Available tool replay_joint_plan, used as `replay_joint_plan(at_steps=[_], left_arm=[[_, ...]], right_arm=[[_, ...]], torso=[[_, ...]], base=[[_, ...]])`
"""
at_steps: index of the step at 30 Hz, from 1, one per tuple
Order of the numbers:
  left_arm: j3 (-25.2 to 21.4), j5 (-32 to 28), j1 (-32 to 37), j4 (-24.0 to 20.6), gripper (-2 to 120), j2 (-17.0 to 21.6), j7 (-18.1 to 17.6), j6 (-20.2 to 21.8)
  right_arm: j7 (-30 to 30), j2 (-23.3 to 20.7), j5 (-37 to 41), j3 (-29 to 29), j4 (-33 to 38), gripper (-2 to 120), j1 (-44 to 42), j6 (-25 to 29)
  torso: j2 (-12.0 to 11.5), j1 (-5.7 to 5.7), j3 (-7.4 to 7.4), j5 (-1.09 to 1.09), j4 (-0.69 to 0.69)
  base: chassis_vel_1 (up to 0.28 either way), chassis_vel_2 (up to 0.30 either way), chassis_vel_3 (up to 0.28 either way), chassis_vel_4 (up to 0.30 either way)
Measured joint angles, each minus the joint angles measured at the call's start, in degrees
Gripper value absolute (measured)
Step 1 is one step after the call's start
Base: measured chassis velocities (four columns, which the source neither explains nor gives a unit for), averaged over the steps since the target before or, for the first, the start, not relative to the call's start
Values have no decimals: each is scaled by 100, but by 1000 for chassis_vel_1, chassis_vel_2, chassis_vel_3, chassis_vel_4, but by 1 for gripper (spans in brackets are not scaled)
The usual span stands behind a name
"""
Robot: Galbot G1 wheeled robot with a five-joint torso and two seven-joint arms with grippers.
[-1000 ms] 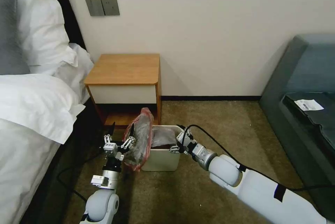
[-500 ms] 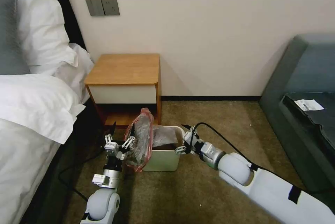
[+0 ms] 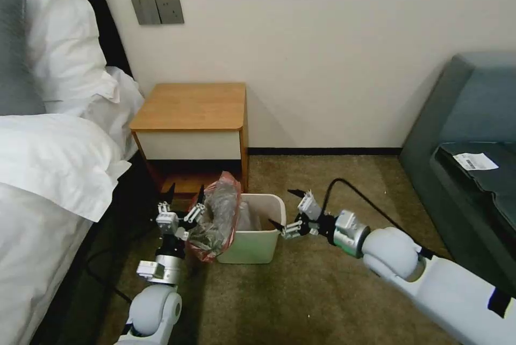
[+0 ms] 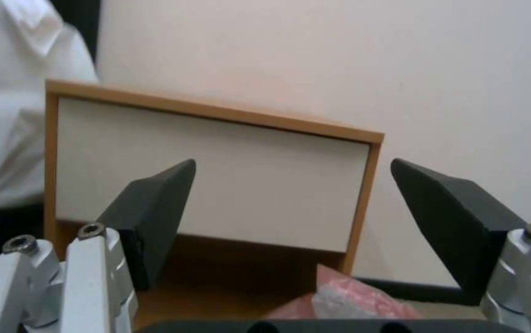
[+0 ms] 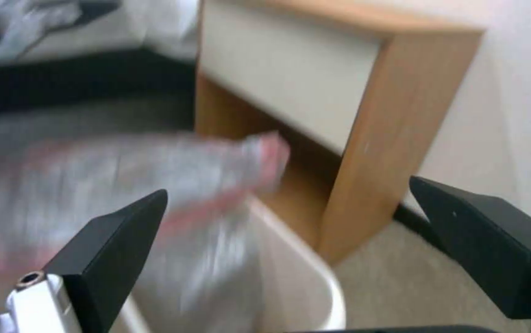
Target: Pick up the garbage bag from the table and place it over the trash can.
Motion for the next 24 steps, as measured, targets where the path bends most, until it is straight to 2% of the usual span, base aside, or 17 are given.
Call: replay_joint_plan(at_steps=[1, 2, 5, 6, 8, 9, 12, 16, 18, 19, 20, 21, 22, 23, 24], left_arm=[[0, -125, 80, -220, 82, 27, -112, 300], [0, -125, 80, -220, 82, 27, -112, 300], [13, -635, 392, -916, 82, 153, -518, 1284], [13, -635, 392, -916, 82, 153, -518, 1284], [19, -823, 604, -1378, 83, 218, -946, 1943], [17, -821, 676, -1533, 83, 241, -1058, 2130], [24, -721, 815, -1762, 83, 270, -1113, 2333], [78, -642, 912, -1909, 87, 275, -1096, 2331], [254, 75, 959, -2025, 94, 268, -1520, 2424], [254, 75, 959, -2025, 94, 268, -1520, 2424], [302, 398, 963, -2075, 96, 261, -1652, 2670], [306, 465, 962, -2164, 96, 255, -1662, 3004], [298, 353, 934, -2307, 98, 247, -1699, 3517], [298, 353, 934, -2307, 98, 247, -1699, 3517], [246, -11, 837, -2480, 100, 233, -1811, 4338]], right_arm=[[149, 140, 34, 5, -43, 100, 18, 70], [149, 140, 34, 5, -43, 100, 18, 70], [492, 517, 16, -71, -250, 100, 42, 283], [492, 517, 16, -71, -250, 100, 42, 283], [526, 692, -73, -92, -367, 100, 30, 388], [527, 753, -106, -98, -403, 100, 24, 418], [539, 889, -156, -142, -456, 100, 35, 481], [552, 971, -191, -152, -472, 100, 66, 515], [559, 1049, -201, -151, -481, 100, 69, 562], [559, 1049, -201, -151, -481, 100, 69, 562], [559, 1075, -212, -135, -493, 100, 45, 597], [559, 1094, -225, -119, -509, 100, 14, 633], [559, 1113, -248, -95, -527, 100, -24, 678], [559, 1113, -248, -95, -527, 100, -24, 678], [554, 1133, -293, -67, -541, 100, -64, 738]], torso=[[0, 0, 0, -1, 0], [0, 0, 0, -1, 0], [0, 0, 0, -1, 0], [0, 0, 0, -1, 0], [0, 0, 0, -1, 1], [0, 0, 0, 0, 0], [0, 0, 0, -1, 0], [0, 0, 0, -2, 0], [0, 0, 0, -1, 0], [0, 0, 0, -1, 0], [0, 0, 0, -2, 0], [0, 0, 0, -2, 0], [0, 0, 0, -1, 0], [0, 0, 0, -1, 0], [0, 0, 0, -1, 0]], base=[[0, 0, 0, 0], [0, 0, 0, 0], [0, 0, 0, 0], [0, 0, 0, 0], [0, 0, 0, 0], [0, 0, 0, 0], [0, 0, 0, 0], [0, 0, 0, 0], [0, 0, 0, 0], [0, 0, 0, 0], [0, 0, 0, 0], [0, 0, 0, 0], [0, 0, 0, 0], [0, 0, 0, 0], [0, 0, 0, 0]])
